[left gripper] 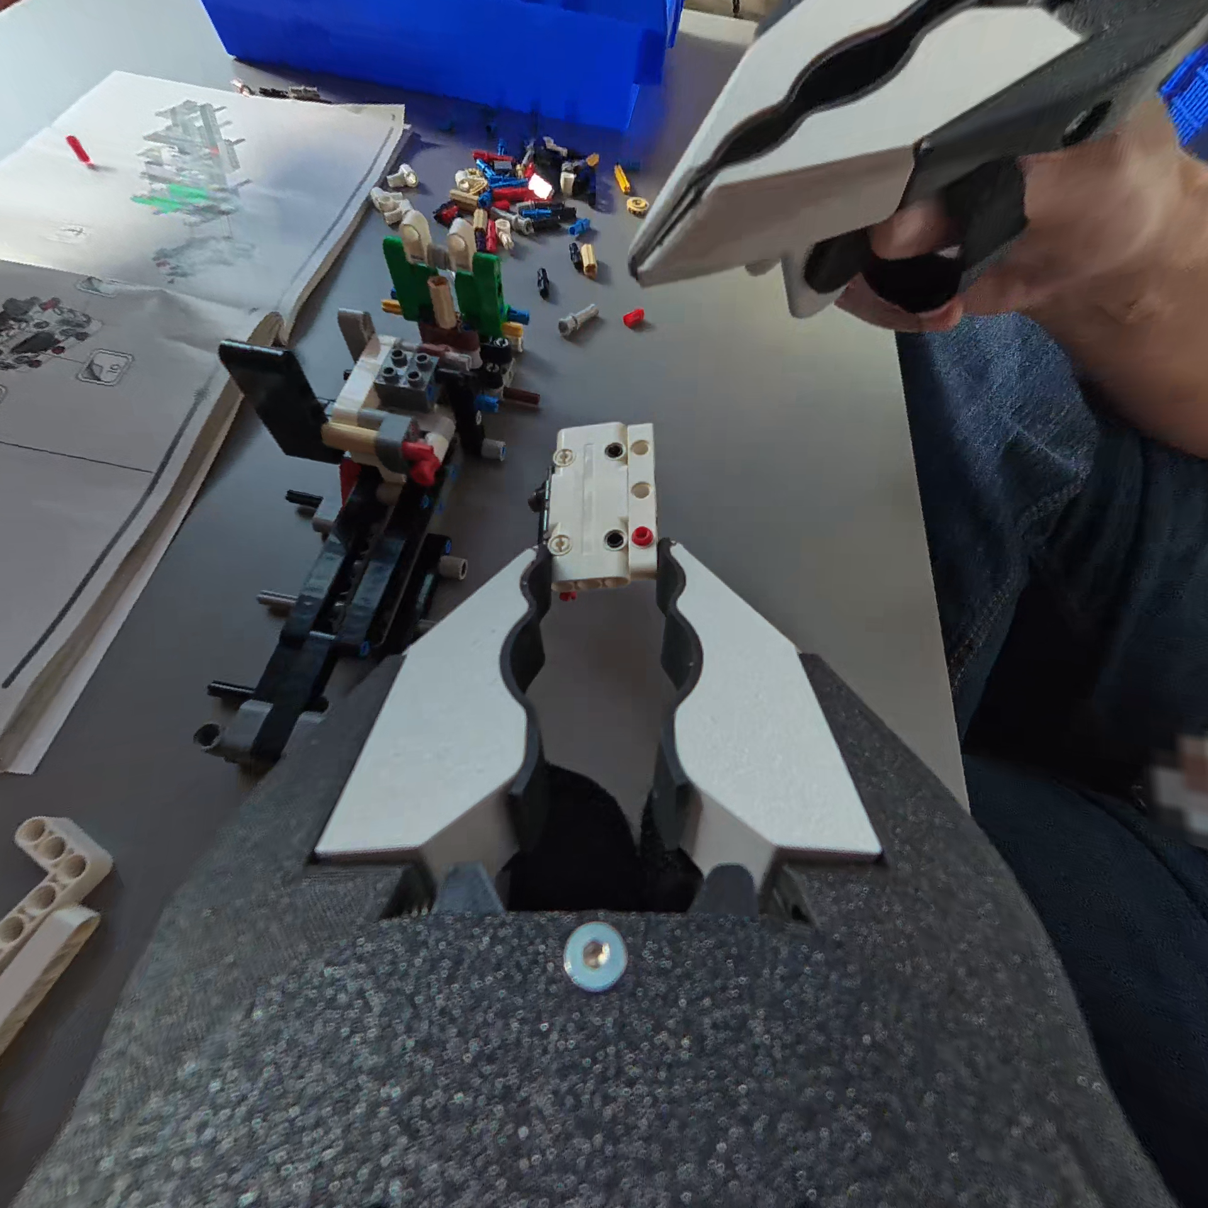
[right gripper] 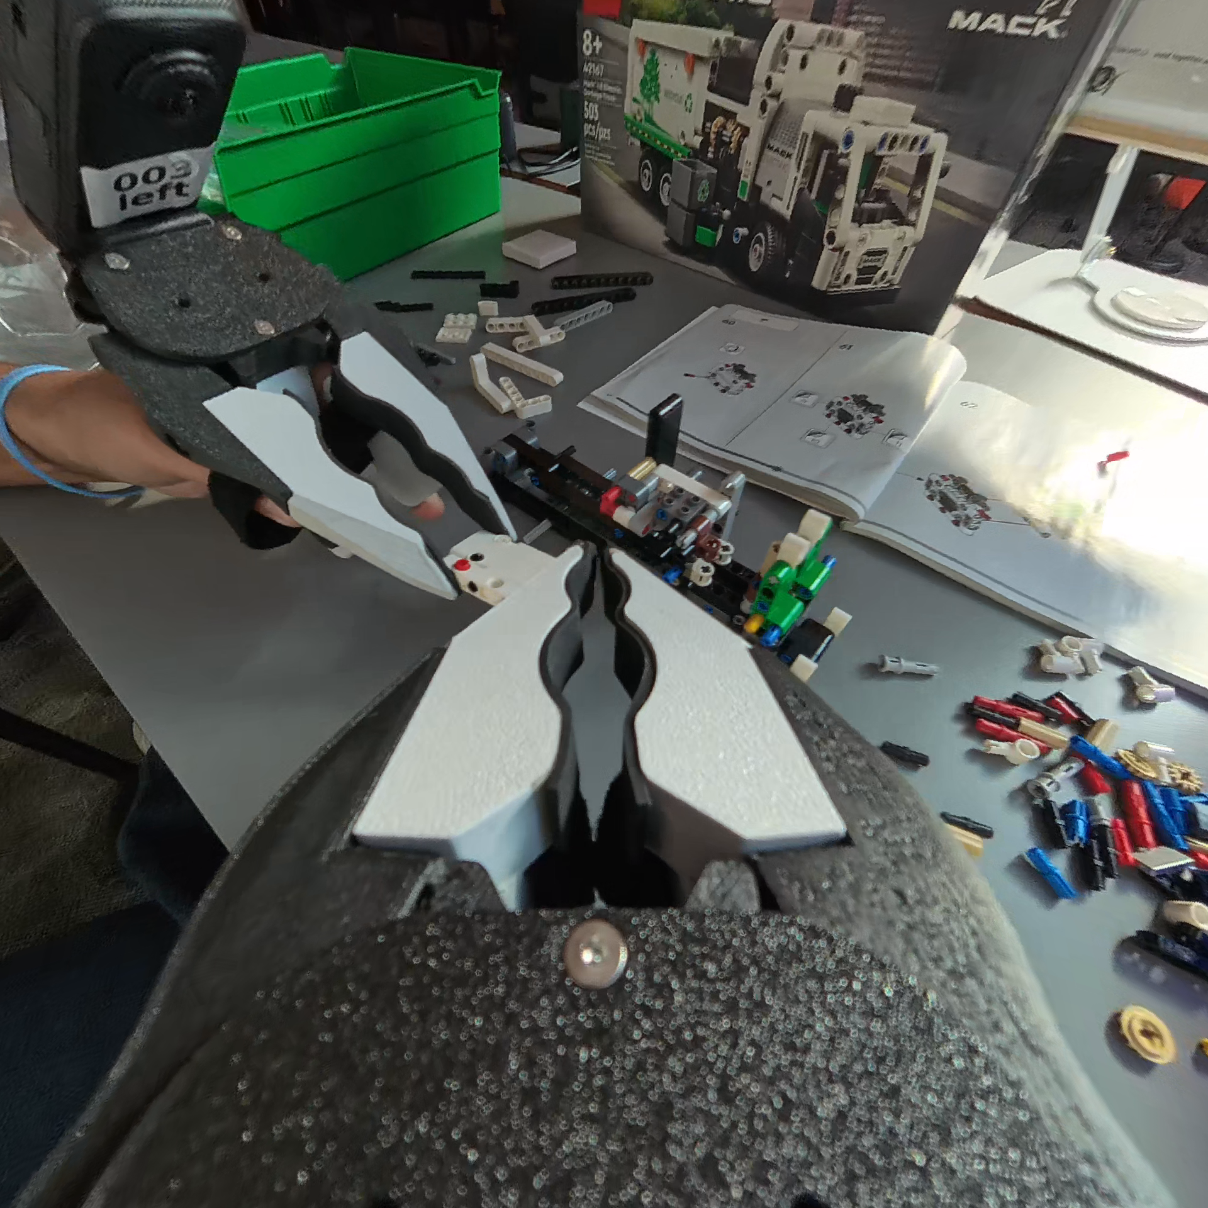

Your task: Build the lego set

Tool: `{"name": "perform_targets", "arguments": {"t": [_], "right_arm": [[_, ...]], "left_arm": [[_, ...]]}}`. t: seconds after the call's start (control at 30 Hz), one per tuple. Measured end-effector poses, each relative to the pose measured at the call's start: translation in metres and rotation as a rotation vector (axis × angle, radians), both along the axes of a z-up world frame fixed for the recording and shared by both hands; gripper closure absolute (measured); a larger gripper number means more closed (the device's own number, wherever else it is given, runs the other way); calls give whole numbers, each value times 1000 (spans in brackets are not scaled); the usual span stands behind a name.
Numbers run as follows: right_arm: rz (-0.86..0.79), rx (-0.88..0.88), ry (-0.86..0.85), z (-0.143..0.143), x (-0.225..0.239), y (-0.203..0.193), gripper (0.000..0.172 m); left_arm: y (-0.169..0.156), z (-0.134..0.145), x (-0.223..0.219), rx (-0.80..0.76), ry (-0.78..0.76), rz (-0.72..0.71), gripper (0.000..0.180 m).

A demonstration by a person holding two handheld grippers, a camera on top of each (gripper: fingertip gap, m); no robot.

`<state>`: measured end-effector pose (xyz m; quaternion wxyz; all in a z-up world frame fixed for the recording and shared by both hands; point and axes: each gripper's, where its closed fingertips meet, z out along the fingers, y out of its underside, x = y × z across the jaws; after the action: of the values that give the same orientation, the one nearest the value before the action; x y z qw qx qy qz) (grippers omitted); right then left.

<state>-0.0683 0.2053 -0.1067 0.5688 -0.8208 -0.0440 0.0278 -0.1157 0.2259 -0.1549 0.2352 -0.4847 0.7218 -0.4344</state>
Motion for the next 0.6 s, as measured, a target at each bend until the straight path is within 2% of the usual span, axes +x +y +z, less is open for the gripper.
{"name": "perform_targets", "arguments": {"t": [0.2,0.27,0.33,0.43,0.6], "right_arm": [[-129,25,-63,26,65,-4,164],[-160,-51,-110,25,99,9,153],[-205,-143,-168,22,140,30,152],[-289,-330,-224,4,207,67,152],[-315,-510,-181,-32,266,136,154]], "left_arm": [[-2,6,1,39,-45,-8,150],[-4,4,1,50,-45,-13,150],[-7,2,1,69,-46,-22,150],[-11,0,0,105,-53,-40,150],[-12,-1,-1,118,-54,-50,150]]}}
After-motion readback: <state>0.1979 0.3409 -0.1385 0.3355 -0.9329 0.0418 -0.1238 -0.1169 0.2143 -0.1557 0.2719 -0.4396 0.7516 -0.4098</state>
